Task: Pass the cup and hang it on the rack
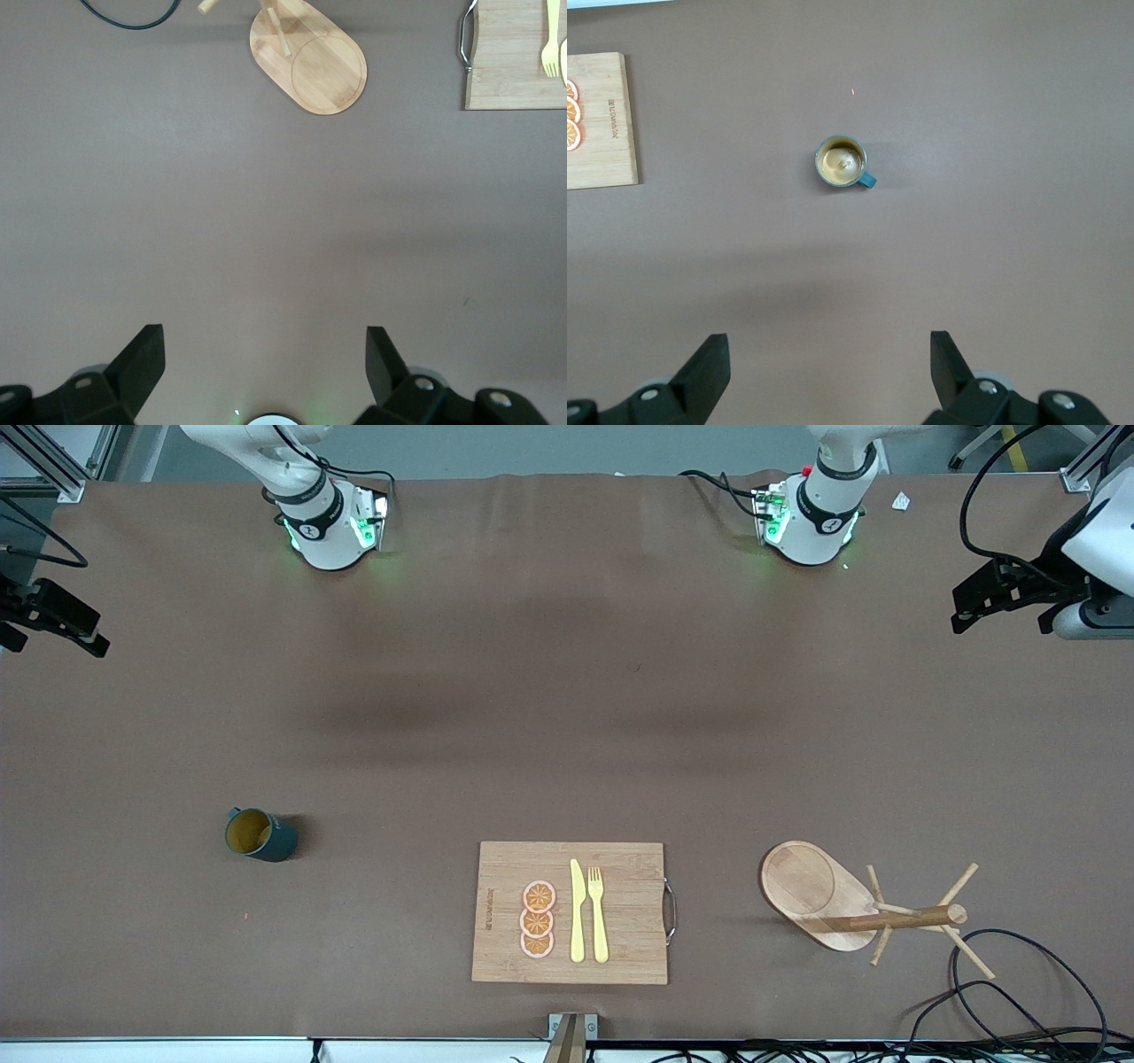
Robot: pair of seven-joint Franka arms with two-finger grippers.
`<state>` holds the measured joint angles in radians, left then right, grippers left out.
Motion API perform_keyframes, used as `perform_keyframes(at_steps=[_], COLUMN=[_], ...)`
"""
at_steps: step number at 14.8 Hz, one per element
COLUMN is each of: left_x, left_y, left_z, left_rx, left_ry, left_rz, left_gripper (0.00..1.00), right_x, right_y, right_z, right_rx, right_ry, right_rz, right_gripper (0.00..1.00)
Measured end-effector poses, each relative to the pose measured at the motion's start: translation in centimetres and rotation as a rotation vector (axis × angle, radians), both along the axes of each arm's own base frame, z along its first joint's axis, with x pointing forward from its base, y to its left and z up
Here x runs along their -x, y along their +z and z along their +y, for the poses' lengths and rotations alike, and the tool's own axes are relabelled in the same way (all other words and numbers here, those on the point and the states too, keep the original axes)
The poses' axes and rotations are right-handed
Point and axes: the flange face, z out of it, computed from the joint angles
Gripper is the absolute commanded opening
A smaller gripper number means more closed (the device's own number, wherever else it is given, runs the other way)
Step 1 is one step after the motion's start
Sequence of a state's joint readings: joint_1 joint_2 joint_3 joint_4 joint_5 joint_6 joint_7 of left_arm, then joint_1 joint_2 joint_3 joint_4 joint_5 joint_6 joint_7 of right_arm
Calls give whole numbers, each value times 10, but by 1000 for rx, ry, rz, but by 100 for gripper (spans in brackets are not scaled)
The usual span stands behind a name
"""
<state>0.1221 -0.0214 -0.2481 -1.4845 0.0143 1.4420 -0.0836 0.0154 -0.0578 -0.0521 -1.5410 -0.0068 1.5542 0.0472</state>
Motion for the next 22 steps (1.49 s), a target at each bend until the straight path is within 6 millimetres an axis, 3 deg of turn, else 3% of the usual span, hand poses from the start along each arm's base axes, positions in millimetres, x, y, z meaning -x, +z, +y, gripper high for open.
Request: perform_keyframes(at_steps=[7,13,22], left_x=[-1,-13,-14], left_y=[-1,-17,-13], left_z=[4,8,6], left_rx=[0,7,9], left_ry=[3,-31,-34], left_rz=[2,31,22], left_gripper=[100,100,100], right_x=[0,0,1], right_y=[0,0,-2], right_z=[0,0,0], right_rx=[0,0,-1], right_ry=[0,0,0], right_rz=[0,1,13], right_gripper=[100,100,100])
